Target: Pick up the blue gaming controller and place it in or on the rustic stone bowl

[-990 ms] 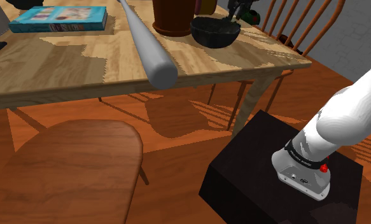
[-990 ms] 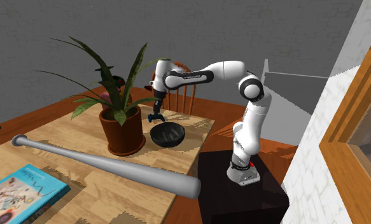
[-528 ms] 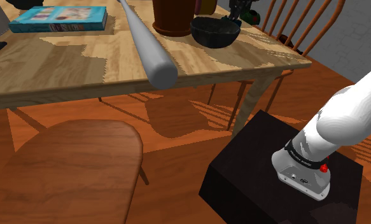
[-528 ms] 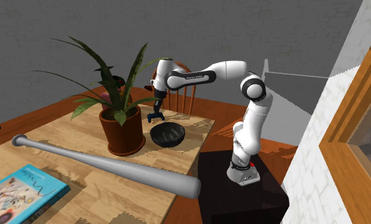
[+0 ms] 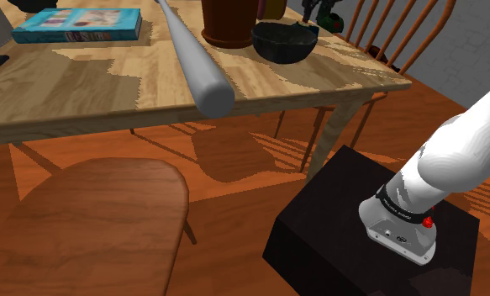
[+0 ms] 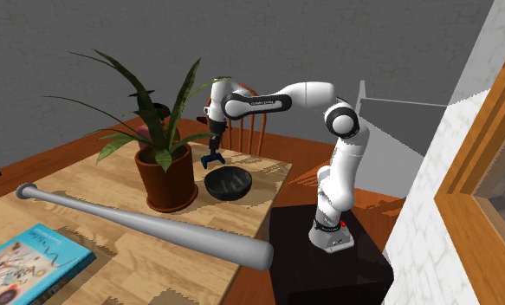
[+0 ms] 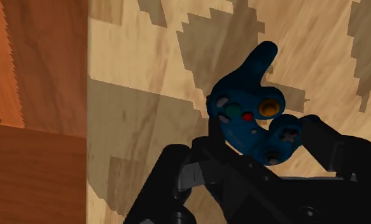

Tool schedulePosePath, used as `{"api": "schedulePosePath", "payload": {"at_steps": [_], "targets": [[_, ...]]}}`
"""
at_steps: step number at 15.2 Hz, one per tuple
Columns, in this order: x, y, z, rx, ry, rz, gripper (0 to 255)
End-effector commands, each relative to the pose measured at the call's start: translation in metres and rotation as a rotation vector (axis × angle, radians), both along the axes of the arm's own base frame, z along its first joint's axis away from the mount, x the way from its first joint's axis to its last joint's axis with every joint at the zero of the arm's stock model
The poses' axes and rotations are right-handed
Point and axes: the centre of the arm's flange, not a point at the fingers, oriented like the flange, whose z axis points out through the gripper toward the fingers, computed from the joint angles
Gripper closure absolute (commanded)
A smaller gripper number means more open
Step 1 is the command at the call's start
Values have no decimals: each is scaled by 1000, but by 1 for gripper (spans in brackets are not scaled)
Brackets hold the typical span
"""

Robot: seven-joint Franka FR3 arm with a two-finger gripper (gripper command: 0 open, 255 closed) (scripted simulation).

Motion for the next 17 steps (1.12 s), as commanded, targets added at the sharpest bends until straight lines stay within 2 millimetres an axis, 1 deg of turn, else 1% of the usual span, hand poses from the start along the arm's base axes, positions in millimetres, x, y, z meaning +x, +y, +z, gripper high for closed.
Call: {"api": "schedulePosePath", "payload": {"at_steps": [1, 2, 10, 17], "targets": [[-8, 12, 11, -39, 66, -57, 0], [-10, 15, 14, -51, 85, -73, 0], [-6, 12, -26, -51, 85, -73, 0], [-6, 12, -26, -51, 85, -73, 0]]}}
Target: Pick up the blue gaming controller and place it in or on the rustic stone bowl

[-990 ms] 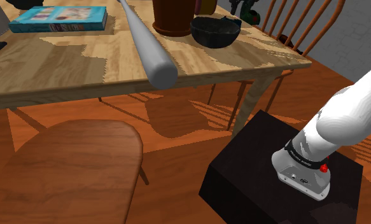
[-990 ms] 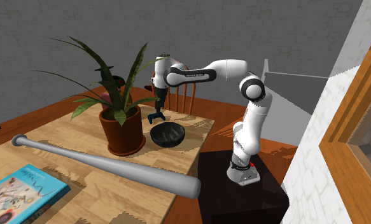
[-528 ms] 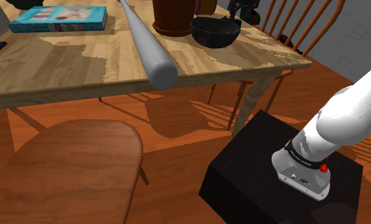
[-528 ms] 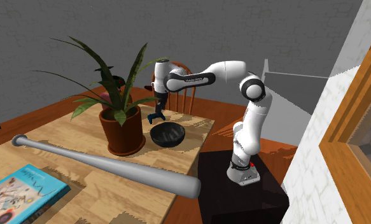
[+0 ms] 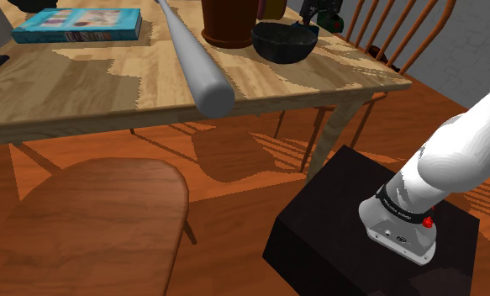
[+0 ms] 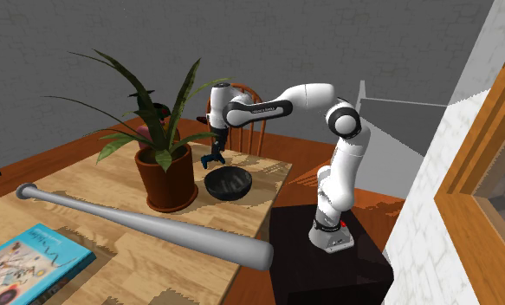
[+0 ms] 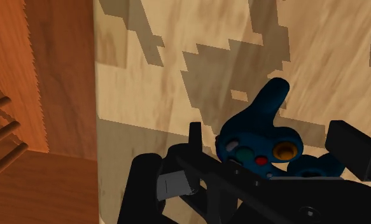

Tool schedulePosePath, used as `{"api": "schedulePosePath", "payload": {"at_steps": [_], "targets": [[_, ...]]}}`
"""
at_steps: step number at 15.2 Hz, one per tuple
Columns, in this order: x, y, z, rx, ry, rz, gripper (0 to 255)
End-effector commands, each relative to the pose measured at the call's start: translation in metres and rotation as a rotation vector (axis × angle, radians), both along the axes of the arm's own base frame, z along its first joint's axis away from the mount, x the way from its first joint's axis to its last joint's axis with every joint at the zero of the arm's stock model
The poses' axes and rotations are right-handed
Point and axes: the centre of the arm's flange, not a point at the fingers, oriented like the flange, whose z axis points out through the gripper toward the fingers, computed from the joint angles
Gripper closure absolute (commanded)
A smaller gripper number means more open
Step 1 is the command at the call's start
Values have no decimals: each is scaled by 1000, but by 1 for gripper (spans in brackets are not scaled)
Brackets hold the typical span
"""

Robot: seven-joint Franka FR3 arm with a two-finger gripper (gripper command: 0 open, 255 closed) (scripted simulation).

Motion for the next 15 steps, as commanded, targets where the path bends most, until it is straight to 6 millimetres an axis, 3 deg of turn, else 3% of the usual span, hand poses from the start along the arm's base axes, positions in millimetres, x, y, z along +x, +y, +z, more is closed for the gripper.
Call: {"api": "schedulePosePath", "payload": {"at_steps": [1, 10, 15], "targets": [[0, 0, 0, 0, 0, 0, 255], [0, 0, 0, 0, 0, 0, 255], [0, 0, 26, 0, 0, 0, 255]]}}
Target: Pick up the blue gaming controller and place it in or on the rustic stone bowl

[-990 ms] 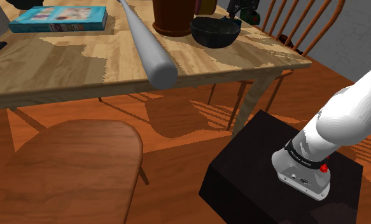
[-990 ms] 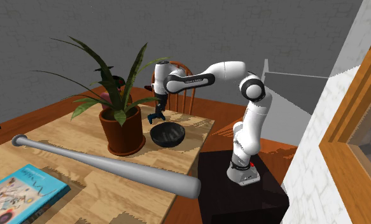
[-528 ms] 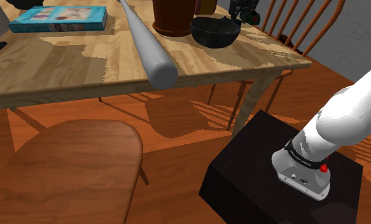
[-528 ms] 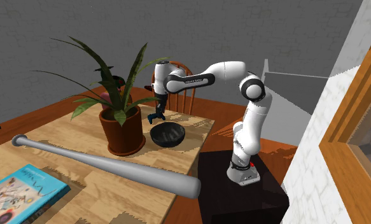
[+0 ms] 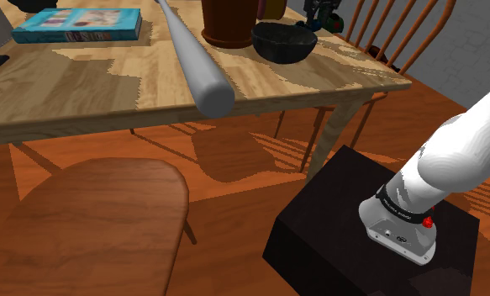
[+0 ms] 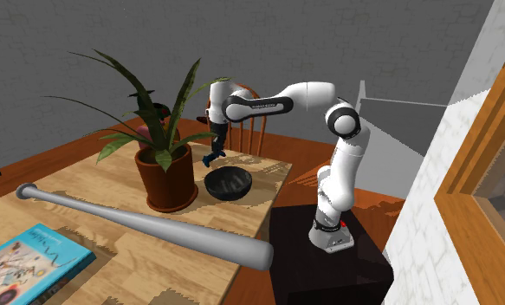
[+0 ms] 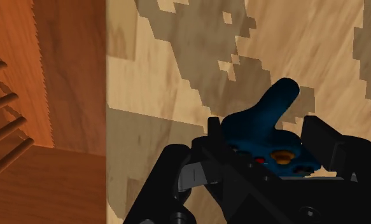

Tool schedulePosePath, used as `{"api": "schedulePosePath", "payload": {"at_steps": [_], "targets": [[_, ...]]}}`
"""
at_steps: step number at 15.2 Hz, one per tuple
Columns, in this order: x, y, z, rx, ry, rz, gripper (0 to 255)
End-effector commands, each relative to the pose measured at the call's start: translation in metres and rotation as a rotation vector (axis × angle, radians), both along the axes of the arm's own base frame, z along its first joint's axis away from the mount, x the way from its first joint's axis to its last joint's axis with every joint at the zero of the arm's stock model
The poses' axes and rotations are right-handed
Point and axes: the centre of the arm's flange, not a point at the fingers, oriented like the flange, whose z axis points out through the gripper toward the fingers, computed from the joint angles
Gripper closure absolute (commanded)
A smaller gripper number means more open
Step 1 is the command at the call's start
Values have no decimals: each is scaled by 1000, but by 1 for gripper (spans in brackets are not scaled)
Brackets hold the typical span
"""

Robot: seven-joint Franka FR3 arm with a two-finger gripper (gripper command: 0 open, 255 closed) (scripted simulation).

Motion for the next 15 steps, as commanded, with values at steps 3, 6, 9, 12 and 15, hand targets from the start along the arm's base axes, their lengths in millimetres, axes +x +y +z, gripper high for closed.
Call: {"api": "schedulePosePath", "payload": {"at_steps": [3, 6, 9, 12, 15], "targets": [[0, 1, 20, 0, 0, 0, 255], [0, 1, 36, 0, 0, 0, 255], [0, 1, 52, 0, 0, 0, 255], [0, 1, 67, 0, 0, 0, 255], [0, 1, 83, 0, 0, 0, 255]]}}
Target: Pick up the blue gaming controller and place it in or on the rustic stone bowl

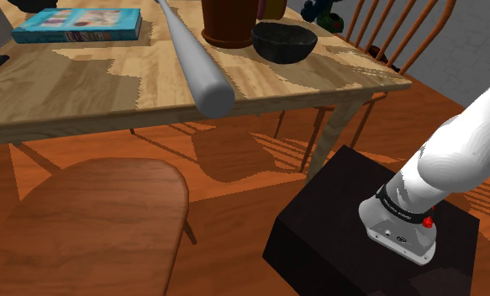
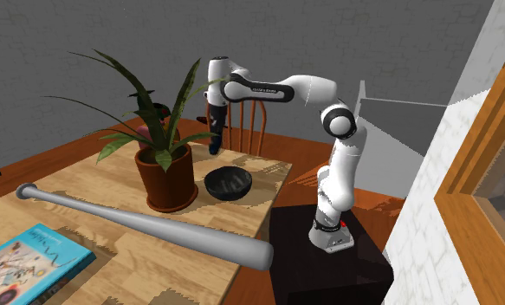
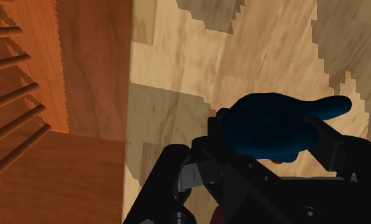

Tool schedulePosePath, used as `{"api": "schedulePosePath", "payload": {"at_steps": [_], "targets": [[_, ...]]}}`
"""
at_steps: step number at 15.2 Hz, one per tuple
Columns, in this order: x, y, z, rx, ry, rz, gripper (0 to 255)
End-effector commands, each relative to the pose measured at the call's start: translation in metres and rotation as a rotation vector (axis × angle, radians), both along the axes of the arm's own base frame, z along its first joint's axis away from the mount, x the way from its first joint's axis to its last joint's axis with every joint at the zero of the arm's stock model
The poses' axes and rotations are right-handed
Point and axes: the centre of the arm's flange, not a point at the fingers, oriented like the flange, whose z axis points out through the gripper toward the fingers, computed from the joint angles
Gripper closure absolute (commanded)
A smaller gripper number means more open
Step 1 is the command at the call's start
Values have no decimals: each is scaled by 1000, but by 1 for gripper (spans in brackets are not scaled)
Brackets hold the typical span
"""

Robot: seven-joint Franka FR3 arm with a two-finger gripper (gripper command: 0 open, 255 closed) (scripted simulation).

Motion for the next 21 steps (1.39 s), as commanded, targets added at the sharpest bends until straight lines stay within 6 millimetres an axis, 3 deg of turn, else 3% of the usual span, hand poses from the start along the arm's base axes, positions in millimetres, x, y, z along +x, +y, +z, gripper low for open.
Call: {"api": "schedulePosePath", "payload": {"at_steps": [1, 9, 21], "targets": [[0, 0, 11, 0, 0, 0, 255], [0, 0, 53, 0, 0, 0, 255], [-48, 151, 64, 0, 0, 0, 255]]}}
